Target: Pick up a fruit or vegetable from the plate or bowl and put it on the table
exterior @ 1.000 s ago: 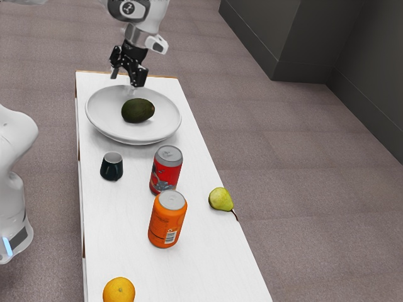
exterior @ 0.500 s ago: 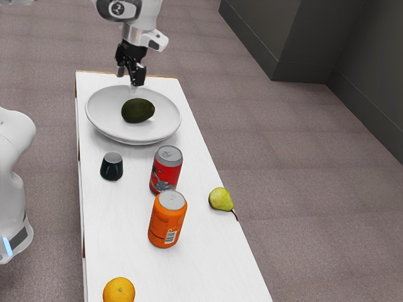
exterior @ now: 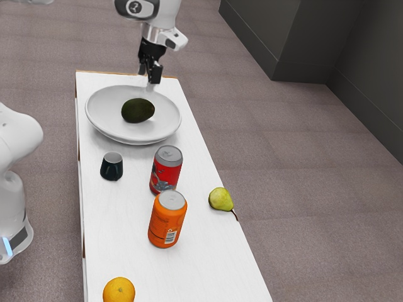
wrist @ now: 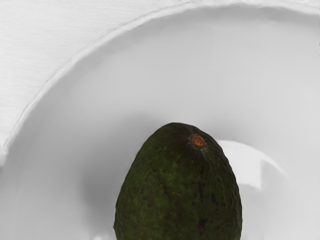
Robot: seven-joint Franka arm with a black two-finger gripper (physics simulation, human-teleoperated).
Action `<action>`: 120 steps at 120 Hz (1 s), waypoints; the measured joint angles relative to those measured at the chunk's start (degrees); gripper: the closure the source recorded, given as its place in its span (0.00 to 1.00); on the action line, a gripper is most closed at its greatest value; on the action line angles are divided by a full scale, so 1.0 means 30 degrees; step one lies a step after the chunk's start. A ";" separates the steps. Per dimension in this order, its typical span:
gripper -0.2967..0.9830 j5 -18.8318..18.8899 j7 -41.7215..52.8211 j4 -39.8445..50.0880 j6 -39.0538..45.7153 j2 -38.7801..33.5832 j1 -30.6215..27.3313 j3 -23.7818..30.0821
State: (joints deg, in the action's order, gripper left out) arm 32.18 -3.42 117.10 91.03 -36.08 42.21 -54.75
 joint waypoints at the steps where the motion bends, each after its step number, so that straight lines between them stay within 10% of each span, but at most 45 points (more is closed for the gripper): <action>1: 0.23 -0.0046 0.0020 -0.0021 -0.0006 -0.0002 0.0028 -0.0077; 64: 0.23 -0.3429 0.1228 -0.0495 -0.1030 -0.0063 -0.0116 -0.3024; 94: 0.23 -0.6035 0.1938 -0.0488 -0.3458 -0.0315 -0.3622 -0.1033; 120: 0.23 -0.7298 0.2293 -0.0505 -0.3564 -0.0162 -0.1359 -0.1882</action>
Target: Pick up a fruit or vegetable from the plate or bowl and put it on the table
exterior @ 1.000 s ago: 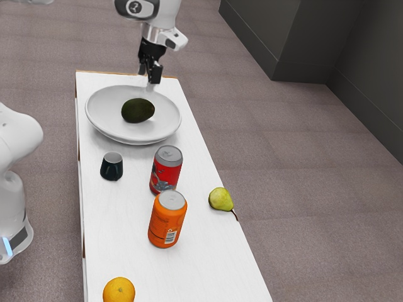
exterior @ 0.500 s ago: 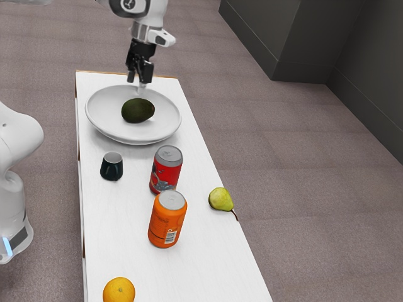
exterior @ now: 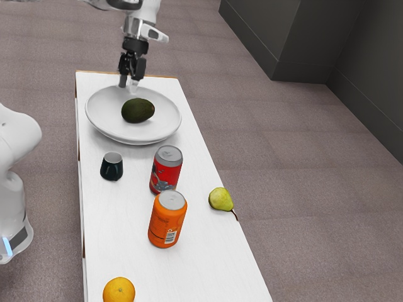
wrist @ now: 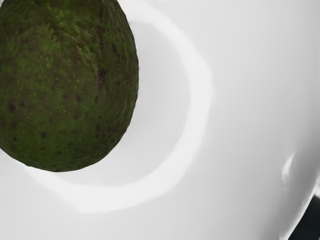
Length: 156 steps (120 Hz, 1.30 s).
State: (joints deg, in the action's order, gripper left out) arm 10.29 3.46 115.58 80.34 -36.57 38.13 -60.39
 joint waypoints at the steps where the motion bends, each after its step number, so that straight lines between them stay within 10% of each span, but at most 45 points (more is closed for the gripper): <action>1: 0.23 -0.0021 0.0003 0.0001 0.0010 0.0000 0.0005 0.0000; 36: 0.23 0.0081 -0.0081 0.0099 -0.0174 -0.0035 -0.0669 0.0495; 78: 0.23 -0.1390 -0.0857 0.2754 0.0769 -0.1098 -0.6278 0.7449; 156: 0.24 -0.1433 -0.1515 0.4445 0.2934 0.1182 -0.5339 0.5290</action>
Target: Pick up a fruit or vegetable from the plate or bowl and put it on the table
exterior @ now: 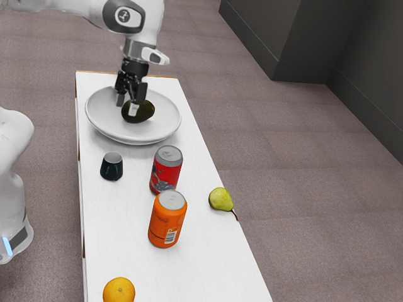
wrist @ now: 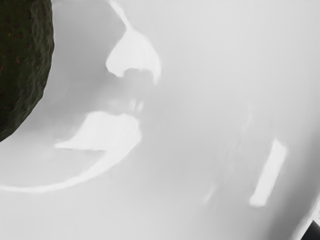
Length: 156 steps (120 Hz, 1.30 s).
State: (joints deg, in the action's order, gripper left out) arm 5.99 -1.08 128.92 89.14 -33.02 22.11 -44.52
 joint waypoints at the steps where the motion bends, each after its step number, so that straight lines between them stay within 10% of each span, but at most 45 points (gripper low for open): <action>1: 0.24 0.0000 -0.0005 0.0002 0.0016 0.0011 0.0018 -0.0019; 156: 0.23 0.4156 -0.1264 -0.2322 0.1995 0.5602 0.1379 -0.1655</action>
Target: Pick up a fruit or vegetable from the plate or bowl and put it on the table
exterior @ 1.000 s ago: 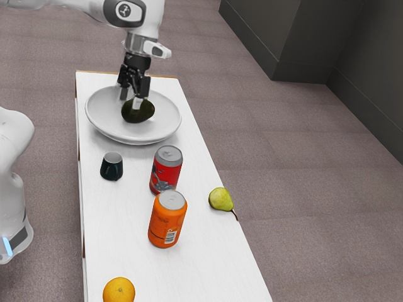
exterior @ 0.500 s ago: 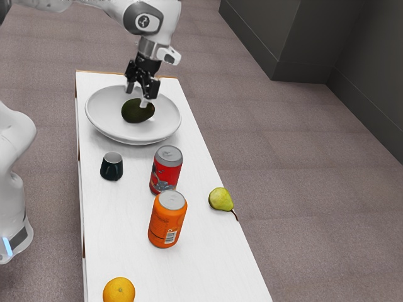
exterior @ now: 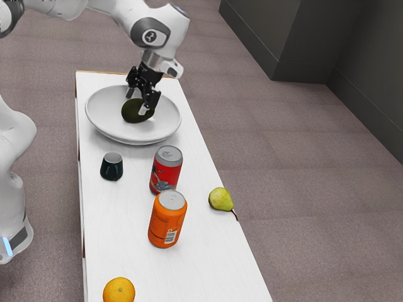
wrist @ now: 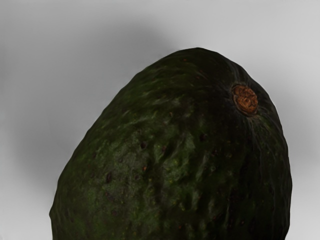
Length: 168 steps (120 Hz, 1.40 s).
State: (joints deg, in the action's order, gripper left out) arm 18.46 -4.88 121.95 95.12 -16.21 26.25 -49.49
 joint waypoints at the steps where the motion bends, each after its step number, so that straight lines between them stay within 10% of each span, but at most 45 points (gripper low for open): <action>1: 0.23 0.0038 -0.0005 0.0003 0.0017 0.0048 0.0000 0.0000; 86: 0.44 -0.0286 -0.0652 0.0084 0.0125 0.1398 -0.0116 -0.0021; 168: 0.57 -0.0654 -0.1126 -0.6965 -0.3772 0.1087 -0.0623 -0.1048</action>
State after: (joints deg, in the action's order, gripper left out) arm 16.49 -8.25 101.06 83.81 -12.95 24.38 -52.63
